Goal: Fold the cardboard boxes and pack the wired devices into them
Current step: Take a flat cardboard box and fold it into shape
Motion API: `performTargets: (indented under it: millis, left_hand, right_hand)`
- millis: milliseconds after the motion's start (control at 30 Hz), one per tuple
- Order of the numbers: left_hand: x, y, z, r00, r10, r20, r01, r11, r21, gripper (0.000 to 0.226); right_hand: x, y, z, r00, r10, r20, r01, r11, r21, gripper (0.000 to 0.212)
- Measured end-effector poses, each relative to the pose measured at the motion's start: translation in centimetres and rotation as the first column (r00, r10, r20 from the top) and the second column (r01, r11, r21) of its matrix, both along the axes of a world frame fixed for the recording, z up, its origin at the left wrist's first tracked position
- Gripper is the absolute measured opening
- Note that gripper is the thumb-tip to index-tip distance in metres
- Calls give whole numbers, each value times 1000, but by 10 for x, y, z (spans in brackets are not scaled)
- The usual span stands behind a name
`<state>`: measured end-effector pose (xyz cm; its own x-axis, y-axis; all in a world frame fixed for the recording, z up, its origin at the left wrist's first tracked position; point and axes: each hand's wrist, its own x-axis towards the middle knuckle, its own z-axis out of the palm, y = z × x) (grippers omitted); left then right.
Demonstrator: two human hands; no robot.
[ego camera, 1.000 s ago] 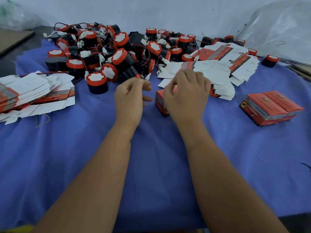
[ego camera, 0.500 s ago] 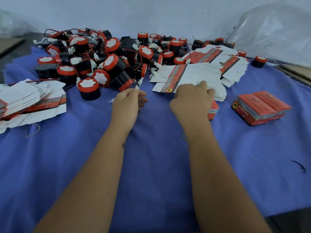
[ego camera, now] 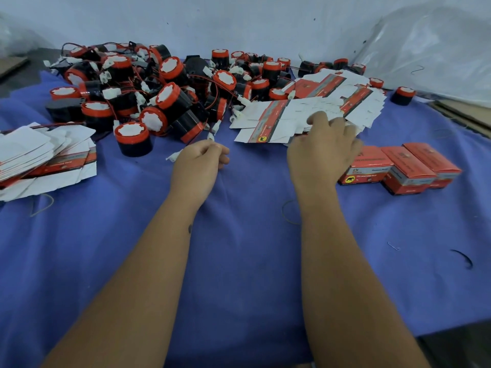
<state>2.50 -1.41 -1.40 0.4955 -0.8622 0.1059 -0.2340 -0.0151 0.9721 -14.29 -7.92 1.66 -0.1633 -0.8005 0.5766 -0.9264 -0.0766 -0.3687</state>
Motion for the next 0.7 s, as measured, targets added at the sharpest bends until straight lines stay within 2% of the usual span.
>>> performTargets:
  millis: [133,233,367,467,533,567,633,700]
  left_hand:
    - [-2,2,1,1000,-7,7,7,1000,20,26]
    - [-2,2,3,1000,-5,6,5,1000,28,26]
    - [-3,3,4,1000,-7,24,6,1000,19,26]
    - [-4,1,2,1000,18,-17,-18,1000,3,26]
    - [-4,1,4,995,20,-98,-21,1000,-15,30]
    - [-4,1,5,989,17,-145,-22,999,-32,32]
    - [-2,1,7,983,11,-186,-25,997,-75,34]
    - [1,1,6,992,4,-124,-17,994,-109,21]
  right_hand:
    - [17,1,-7,958,273,90,-285,943,174,60]
    - [23,-1,-11,944,330,-25,-314,918,242,51]
    - [27,-4,-12,934,318,-163,-300,946,126,28]
    - [32,3,-13,912,371,-175,-392,914,-106,17]
    - [37,11,-11,845,513,-147,-534,817,-216,9]
    - [40,14,-10,791,597,-136,-612,767,-193,9]
    - [46,18,-10,671,735,-94,-740,671,-44,16]
    - [49,19,-12,587,809,-37,-802,588,104,28]
